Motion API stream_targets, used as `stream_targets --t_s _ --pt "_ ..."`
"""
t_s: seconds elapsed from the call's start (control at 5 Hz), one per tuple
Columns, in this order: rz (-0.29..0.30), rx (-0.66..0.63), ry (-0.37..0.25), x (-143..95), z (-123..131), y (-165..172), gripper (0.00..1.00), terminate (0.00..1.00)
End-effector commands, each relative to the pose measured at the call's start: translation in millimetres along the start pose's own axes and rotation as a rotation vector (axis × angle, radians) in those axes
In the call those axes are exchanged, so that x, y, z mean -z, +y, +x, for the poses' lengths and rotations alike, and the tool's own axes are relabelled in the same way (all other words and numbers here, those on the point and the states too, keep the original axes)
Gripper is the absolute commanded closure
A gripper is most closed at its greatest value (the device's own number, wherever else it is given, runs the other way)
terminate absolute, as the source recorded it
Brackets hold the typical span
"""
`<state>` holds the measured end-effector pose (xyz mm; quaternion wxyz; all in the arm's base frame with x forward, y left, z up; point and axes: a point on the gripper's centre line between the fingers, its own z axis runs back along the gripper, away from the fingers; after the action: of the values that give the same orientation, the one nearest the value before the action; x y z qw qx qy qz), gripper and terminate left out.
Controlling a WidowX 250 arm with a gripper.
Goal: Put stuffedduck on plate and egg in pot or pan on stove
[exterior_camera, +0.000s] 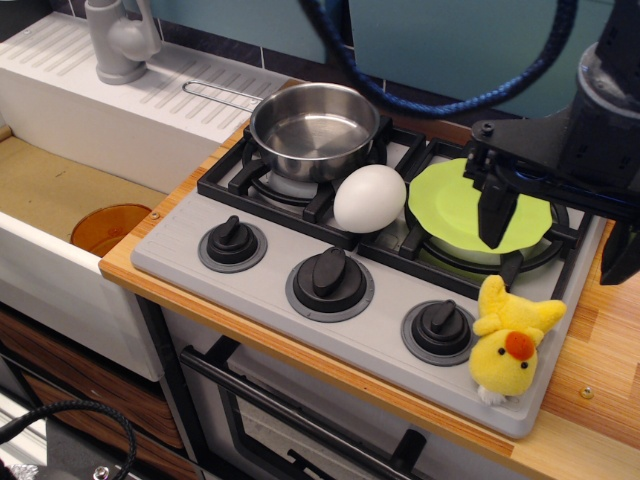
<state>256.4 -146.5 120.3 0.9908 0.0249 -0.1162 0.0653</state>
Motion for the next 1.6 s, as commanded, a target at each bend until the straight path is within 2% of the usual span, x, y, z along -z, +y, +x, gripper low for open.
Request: stream_targets --t_s 0.0,0.2,0.8,1.4 --pt "0.000 0.000 0.000 0.0 0.0 0.0 0.00 0.00" --pt "-0.015 0.009 -0.039 20.4 3.7 -1.9 0.00 0.00" --pt "-0.049 0.037 -0.096 53.4 8.6 8.8 0.00 0.00" --pt "-0.050 0.030 -0.160 86.2 1.0 5.6 0.00 0.00"
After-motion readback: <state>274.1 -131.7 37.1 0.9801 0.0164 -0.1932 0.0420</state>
